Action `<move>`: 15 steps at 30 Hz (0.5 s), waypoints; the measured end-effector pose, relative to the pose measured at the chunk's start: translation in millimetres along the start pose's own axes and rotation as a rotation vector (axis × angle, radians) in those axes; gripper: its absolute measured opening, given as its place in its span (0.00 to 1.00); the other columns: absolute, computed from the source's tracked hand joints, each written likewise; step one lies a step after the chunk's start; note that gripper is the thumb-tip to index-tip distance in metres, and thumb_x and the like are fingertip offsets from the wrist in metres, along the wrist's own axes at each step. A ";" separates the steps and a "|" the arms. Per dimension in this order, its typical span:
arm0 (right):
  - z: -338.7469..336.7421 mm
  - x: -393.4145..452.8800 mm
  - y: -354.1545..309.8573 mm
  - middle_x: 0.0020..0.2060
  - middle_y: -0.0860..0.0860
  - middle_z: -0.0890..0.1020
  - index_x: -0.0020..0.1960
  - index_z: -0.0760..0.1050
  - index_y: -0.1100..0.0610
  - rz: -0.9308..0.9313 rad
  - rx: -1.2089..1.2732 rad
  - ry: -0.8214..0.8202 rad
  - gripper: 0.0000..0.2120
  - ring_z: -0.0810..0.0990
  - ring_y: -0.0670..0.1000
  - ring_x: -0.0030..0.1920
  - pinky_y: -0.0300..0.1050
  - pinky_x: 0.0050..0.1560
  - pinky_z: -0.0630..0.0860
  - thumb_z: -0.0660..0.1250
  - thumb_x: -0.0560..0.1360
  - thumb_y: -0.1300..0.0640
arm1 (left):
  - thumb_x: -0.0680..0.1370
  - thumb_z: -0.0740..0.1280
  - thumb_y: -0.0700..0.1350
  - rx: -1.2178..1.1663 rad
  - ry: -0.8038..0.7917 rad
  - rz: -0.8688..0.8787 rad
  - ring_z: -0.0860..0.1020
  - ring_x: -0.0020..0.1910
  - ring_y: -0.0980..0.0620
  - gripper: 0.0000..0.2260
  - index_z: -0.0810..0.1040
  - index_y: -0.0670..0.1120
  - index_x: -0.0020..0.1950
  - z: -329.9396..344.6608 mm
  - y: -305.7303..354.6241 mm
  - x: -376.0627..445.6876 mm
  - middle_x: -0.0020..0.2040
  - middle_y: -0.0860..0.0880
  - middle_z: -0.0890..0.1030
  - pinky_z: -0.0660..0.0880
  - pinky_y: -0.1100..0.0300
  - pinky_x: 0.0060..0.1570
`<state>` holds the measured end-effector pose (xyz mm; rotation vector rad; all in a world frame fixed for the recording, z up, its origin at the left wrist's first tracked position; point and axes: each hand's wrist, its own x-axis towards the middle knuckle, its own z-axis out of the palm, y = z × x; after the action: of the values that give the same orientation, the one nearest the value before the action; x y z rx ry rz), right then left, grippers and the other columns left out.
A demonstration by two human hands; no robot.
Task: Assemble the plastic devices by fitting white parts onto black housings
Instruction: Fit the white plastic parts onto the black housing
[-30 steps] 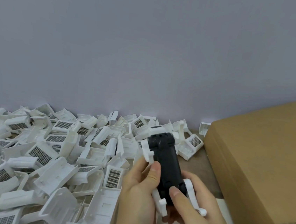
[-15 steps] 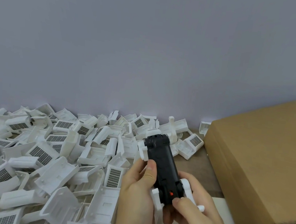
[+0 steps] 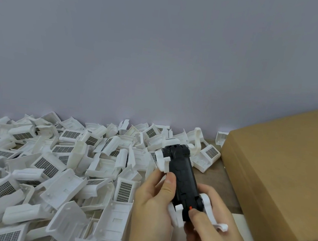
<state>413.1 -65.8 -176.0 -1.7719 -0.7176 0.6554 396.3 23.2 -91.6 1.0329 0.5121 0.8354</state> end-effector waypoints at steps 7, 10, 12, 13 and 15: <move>-51.6 20.3 -68.8 0.36 0.53 0.84 0.53 0.79 0.47 -0.088 0.273 0.151 0.19 0.81 0.54 0.32 0.61 0.47 0.82 0.64 0.76 0.71 | 0.71 0.69 0.47 0.037 0.078 0.024 0.85 0.42 0.45 0.10 0.85 0.42 0.46 0.8 3.5 -0.4 0.43 0.42 0.86 0.78 0.57 0.40; -53.5 27.3 -64.2 0.41 0.52 0.85 0.56 0.78 0.49 -0.130 0.368 0.322 0.18 0.84 0.59 0.42 0.65 0.53 0.80 0.66 0.76 0.71 | 0.79 0.64 0.41 0.016 0.059 -0.020 0.86 0.41 0.45 0.11 0.87 0.42 0.46 0.6 2.2 1.4 0.45 0.41 0.87 0.80 0.61 0.35; -52.4 29.7 -62.3 0.44 0.49 0.86 0.57 0.78 0.48 -0.170 0.388 0.428 0.19 0.85 0.54 0.46 0.56 0.53 0.82 0.69 0.74 0.69 | 0.77 0.65 0.44 0.027 0.014 -0.023 0.86 0.40 0.45 0.11 0.88 0.44 0.45 1.5 1.9 0.4 0.46 0.41 0.87 0.81 0.59 0.36; -51.4 30.0 -59.7 0.45 0.47 0.86 0.56 0.78 0.46 -0.200 0.349 0.449 0.20 0.85 0.50 0.46 0.47 0.51 0.83 0.71 0.73 0.68 | 0.74 0.69 0.47 0.040 0.005 -0.013 0.86 0.43 0.46 0.09 0.88 0.46 0.45 2.2 3.3 -0.7 0.47 0.41 0.87 0.82 0.57 0.39; -50.9 28.5 -61.4 0.44 0.45 0.85 0.54 0.80 0.43 -0.305 0.284 0.488 0.24 0.84 0.45 0.45 0.33 0.43 0.80 0.74 0.70 0.70 | 0.69 0.74 0.49 0.081 -0.009 0.018 0.86 0.49 0.48 0.09 0.88 0.52 0.47 0.9 3.9 -1.3 0.48 0.46 0.87 0.81 0.53 0.47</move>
<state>459.6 -60.9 -105.5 -1.4396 -0.5100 0.0989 394.9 22.6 -87.8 1.1162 0.5330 0.8315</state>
